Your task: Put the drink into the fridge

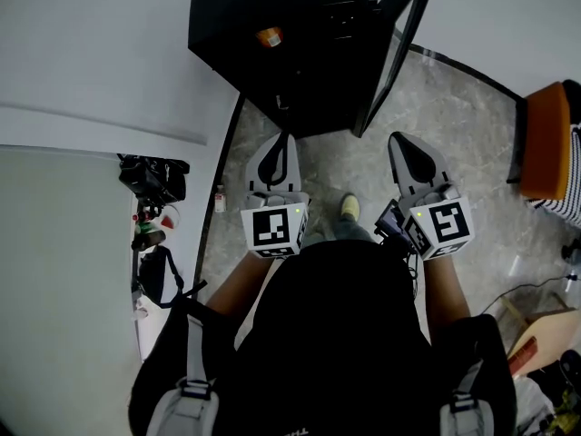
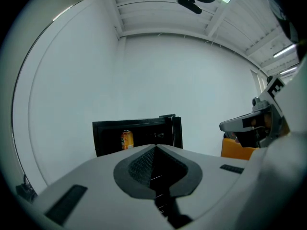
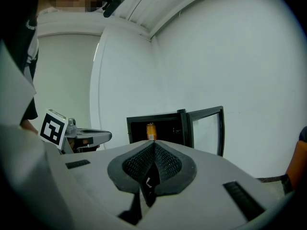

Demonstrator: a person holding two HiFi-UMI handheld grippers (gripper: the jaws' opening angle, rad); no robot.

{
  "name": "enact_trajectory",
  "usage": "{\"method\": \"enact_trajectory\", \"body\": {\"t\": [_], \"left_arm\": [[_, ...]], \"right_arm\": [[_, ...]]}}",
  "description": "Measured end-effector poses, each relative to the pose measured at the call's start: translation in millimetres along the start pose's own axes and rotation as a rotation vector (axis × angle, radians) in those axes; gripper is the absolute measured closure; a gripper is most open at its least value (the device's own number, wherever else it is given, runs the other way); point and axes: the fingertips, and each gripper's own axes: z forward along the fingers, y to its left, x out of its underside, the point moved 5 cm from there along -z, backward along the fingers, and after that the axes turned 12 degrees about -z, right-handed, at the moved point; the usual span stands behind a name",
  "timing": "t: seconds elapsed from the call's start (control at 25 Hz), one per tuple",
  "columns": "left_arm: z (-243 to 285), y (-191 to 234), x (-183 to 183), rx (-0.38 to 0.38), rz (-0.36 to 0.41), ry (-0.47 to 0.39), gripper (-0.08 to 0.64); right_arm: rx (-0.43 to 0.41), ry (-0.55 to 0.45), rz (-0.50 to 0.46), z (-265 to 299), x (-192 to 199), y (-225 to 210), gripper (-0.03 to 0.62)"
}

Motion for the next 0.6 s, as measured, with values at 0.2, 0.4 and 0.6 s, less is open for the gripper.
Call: {"method": "enact_trajectory", "body": {"t": [0.2, 0.4, 0.6], "left_arm": [[-28.9, 8.9, -7.3, 0.004, -0.014, -0.022, 0.548], [-61.6, 15.9, -14.4, 0.011, -0.017, -0.039, 0.548], [-92.1, 23.3, -14.1, 0.010, -0.034, -0.040, 0.548]], "right_arm": [[0.017, 0.017, 0.001, -11.8, -3.8, 24.9, 0.580], [0.029, -0.025, -0.021, -20.0, -13.2, 51.9, 0.580], [0.034, -0.004, -0.032, -33.1, -17.2, 79.1, 0.580]]}}
